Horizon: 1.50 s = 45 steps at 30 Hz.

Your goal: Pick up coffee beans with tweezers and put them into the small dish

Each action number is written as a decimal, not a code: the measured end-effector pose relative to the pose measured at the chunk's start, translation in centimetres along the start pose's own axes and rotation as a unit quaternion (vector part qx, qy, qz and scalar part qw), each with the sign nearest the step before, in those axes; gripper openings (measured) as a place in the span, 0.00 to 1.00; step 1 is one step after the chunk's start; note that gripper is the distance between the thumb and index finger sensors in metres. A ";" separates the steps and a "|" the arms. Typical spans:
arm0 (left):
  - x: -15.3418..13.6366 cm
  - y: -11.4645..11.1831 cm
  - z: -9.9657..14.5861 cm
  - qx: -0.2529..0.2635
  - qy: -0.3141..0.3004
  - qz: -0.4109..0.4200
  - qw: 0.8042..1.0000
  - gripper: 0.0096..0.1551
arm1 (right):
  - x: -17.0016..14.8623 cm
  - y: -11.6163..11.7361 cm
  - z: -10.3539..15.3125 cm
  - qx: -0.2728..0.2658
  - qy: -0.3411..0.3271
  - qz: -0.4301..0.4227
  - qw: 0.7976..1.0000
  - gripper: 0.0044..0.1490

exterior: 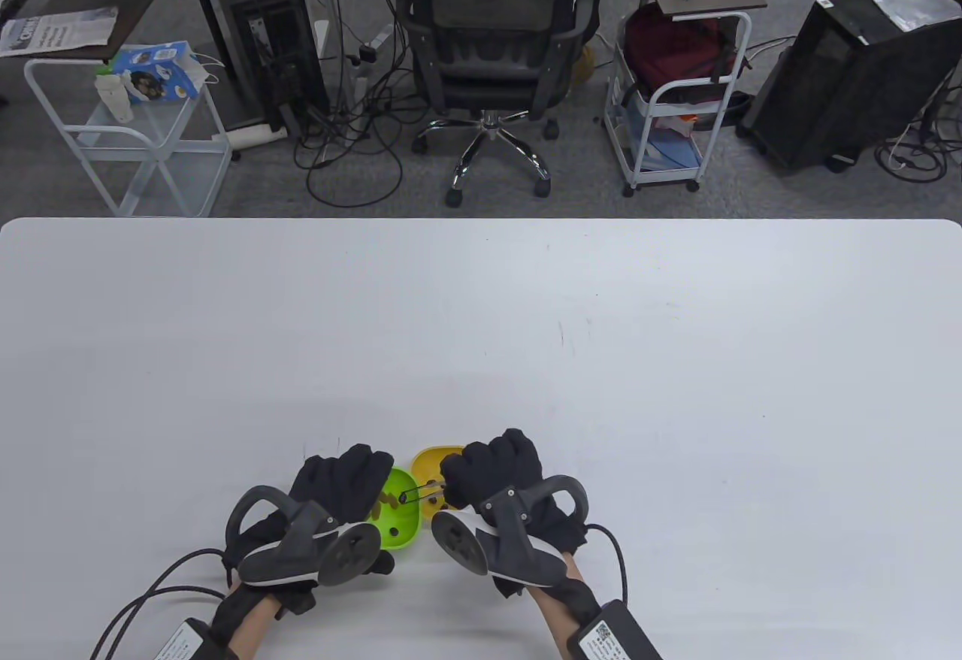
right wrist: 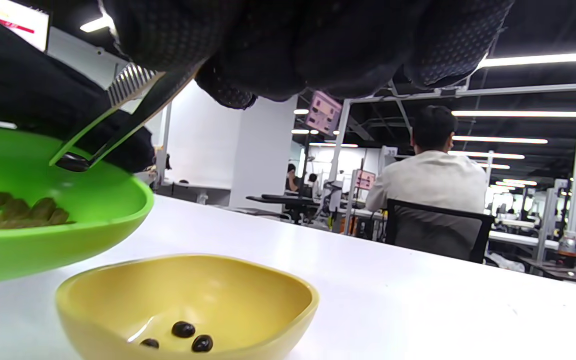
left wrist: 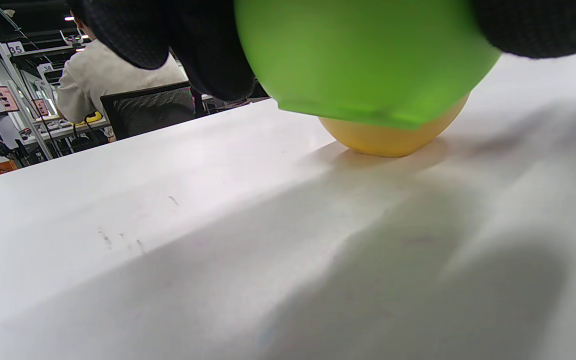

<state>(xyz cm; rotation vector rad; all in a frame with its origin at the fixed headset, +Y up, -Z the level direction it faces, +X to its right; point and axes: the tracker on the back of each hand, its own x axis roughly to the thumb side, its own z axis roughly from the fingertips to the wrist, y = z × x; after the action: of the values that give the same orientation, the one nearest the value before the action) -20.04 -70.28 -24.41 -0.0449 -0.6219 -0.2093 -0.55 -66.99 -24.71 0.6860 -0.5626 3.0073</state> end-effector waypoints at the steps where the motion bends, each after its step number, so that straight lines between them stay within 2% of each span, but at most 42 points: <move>1: 0.0 0.0 0.0 0.000 0.000 0.000 1.000 0.71 | -0.2 -0.1 0.0 -0.001 0.004 -0.003 1.000 0.27; 13: 0.0 0.0 0.0 0.000 -0.001 -0.001 1.000 0.71 | -3.6 0.3 0.0 0.008 0.068 -0.029 0.997 0.27; 20: 0.0 0.0 0.0 0.001 -0.001 0.000 1.000 0.71 | -4.4 0.7 0.1 0.007 0.088 -0.048 0.995 0.27; 29: 0.0 0.0 0.0 0.001 0.001 -0.001 1.000 0.71 | -2.6 0.1 0.2 -0.006 0.044 -0.063 0.997 0.27; 45: -0.1 0.0 0.1 0.002 0.004 -0.006 1.000 0.72 | 1.2 1.0 0.1 0.027 -0.032 -0.023 0.999 0.27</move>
<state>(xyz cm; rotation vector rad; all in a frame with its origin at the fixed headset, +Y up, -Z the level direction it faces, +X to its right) -20.17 -70.21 -24.42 -0.0360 -0.6149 -0.2198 -1.63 -68.09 -24.45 0.7908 -0.4623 2.9779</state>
